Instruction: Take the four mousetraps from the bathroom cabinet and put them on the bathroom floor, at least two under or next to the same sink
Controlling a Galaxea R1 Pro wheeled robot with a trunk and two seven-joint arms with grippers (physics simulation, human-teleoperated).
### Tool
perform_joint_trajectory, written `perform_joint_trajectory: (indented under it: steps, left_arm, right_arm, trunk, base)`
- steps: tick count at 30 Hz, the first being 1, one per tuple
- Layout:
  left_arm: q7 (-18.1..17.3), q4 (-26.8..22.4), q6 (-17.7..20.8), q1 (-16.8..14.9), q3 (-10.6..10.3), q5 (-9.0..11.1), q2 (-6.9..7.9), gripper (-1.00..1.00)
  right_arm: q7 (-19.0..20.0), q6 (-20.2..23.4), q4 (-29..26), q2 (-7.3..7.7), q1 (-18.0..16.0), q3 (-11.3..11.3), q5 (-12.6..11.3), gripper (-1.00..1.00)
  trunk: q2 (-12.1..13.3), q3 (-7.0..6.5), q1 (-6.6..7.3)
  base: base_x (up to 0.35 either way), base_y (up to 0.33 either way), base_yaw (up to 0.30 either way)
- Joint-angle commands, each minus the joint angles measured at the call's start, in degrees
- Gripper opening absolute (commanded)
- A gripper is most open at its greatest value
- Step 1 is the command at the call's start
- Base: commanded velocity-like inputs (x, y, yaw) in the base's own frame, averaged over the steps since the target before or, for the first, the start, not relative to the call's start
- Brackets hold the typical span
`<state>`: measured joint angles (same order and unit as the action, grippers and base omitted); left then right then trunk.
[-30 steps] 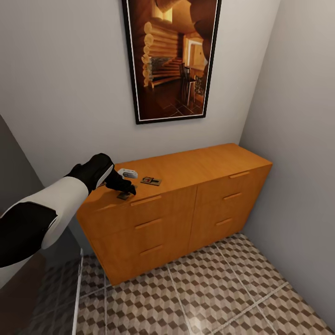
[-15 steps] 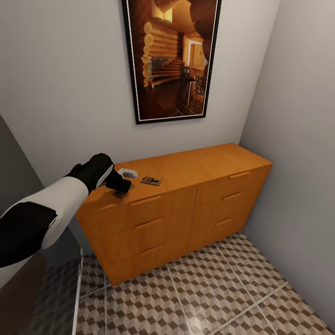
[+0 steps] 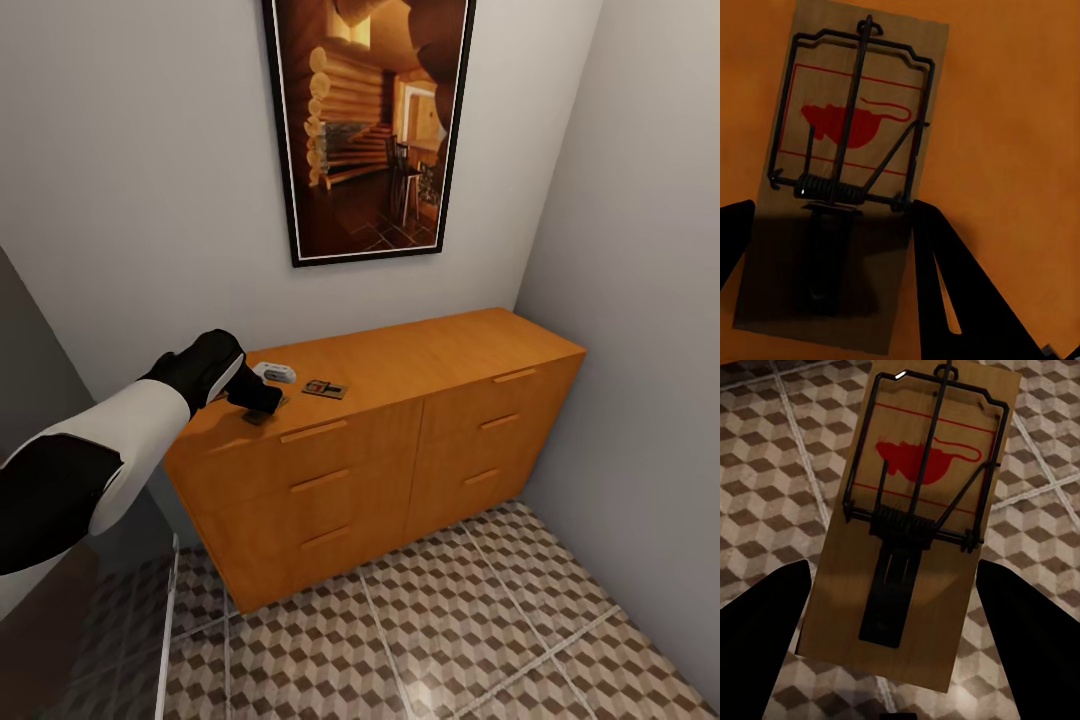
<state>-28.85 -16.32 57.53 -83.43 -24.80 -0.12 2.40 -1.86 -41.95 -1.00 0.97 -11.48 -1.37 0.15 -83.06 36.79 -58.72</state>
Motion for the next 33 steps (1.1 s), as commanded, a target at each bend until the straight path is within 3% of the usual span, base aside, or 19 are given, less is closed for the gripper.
perform_joint_trajectory:
  steps: [1,21,33]
  left_arm:
    - [-0.4,0.9,0.1,0.0,-0.3,-0.1,0.06,-1.00]
    - [-0.4,0.4,0.2,0.0,0.0,-0.1,0.06,-1.00]
    - [-0.3,-4.4,0.6,0.0,0.1,0.0,-0.30,-1.00]
  right_arm:
    - [-0.2,-0.2,0.0,0.00,0.0,-0.2,0.0,-1.00]
    - [-0.2,-0.2,0.0,0.00,0.0,-0.2,0.0,-1.00]
    - [-0.2,-0.2,0.0,-0.02,0.0,-0.2,0.0,-1.00]
  trunk:
    - [0.0,0.07,-0.01]
    - [0.0,0.07,-0.01]
    - [0.0,0.07,-0.01]
  base:
    - [0.000,0.000,0.000]
    - [0.000,0.000,0.000]
    - [0.000,0.000,0.000]
